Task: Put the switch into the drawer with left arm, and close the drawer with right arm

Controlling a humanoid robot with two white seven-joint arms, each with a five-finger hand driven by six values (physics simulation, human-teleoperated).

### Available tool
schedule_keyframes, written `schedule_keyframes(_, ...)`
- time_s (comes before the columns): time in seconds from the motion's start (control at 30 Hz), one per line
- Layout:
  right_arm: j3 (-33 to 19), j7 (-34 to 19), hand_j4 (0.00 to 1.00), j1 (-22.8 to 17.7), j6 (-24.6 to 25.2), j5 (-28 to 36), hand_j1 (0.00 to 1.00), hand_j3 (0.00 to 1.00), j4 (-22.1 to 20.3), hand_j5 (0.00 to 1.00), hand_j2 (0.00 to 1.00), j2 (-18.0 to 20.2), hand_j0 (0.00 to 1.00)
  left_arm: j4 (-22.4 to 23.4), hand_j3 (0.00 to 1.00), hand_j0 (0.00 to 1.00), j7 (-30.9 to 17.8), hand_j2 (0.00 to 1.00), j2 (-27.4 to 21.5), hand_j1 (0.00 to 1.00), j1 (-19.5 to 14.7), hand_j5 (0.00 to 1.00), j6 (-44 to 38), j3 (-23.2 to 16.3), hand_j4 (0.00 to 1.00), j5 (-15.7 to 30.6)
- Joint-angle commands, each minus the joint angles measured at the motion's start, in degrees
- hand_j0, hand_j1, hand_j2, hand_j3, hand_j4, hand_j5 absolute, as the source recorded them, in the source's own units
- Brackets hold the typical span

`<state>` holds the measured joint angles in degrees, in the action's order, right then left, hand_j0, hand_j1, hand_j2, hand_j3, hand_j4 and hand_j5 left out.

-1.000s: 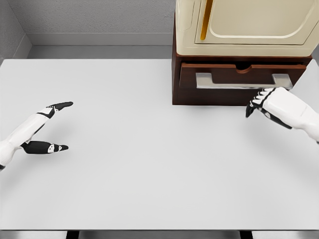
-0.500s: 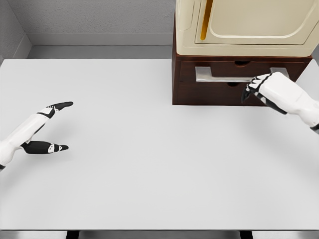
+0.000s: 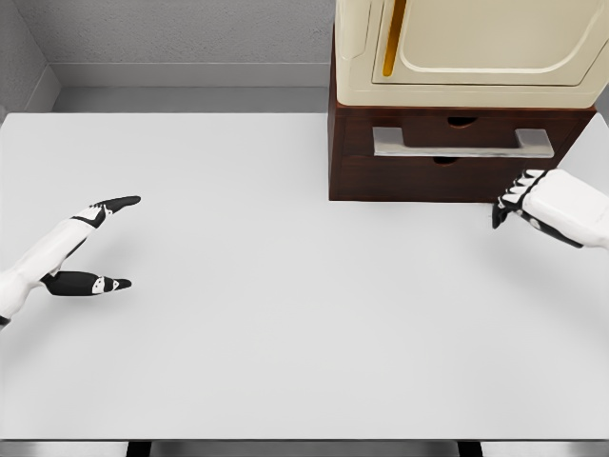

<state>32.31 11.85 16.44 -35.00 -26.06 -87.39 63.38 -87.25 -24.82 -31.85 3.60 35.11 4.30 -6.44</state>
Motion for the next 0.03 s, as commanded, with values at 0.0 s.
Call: schedule_keyframes(0.0,-0.2,0.1,0.29,0.0,0.0,0.1,0.29,0.29,-0.8,0.29,0.29,2.4,0.29,0.0,1.0,1.0,0.0,1.0,-0.1,1.0,0.0,1.0,-0.1,0.0,1.0,0.5)
